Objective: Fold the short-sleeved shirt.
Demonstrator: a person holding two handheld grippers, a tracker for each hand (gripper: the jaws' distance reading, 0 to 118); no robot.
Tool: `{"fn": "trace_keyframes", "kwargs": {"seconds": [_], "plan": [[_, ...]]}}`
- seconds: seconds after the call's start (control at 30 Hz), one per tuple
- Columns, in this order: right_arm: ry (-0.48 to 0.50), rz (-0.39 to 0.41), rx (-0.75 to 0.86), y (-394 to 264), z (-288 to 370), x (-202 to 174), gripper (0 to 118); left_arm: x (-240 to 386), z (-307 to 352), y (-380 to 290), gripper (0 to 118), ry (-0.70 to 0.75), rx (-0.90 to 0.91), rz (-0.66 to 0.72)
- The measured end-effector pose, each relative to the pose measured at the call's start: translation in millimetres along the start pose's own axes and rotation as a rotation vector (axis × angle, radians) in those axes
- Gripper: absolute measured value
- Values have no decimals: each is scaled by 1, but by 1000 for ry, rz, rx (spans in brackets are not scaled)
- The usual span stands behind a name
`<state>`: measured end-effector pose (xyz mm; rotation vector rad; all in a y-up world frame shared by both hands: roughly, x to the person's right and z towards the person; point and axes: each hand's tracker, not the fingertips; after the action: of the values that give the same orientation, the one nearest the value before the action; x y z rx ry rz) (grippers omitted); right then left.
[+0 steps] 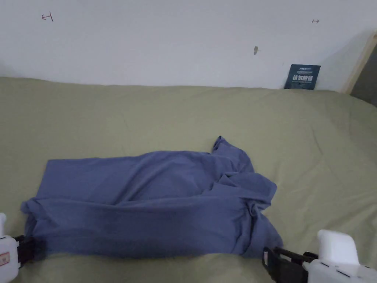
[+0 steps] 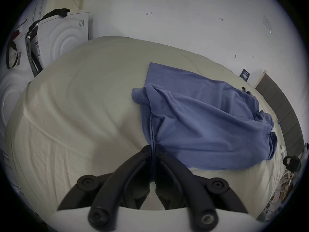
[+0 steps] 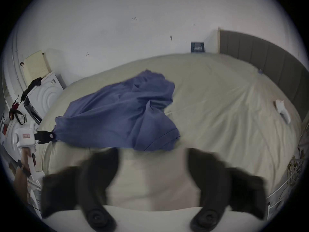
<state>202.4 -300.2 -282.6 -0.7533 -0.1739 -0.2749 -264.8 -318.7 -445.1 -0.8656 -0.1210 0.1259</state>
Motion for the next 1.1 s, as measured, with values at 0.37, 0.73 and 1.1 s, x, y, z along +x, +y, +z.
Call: {"fn": "trace_keyframes", "kwargs": {"seconds": [0.37,0.73,1.1], "plan": [[-70,69,-101,26,-97,-1,8,-21,-25,2,2,7,2,-50],[14,196,29,39,-28,-9,8,0,43,-1,2,-74,80,-27],[78,261,-41,38,51,6,8,-20,107,-35,2,-127,10,17]]}}
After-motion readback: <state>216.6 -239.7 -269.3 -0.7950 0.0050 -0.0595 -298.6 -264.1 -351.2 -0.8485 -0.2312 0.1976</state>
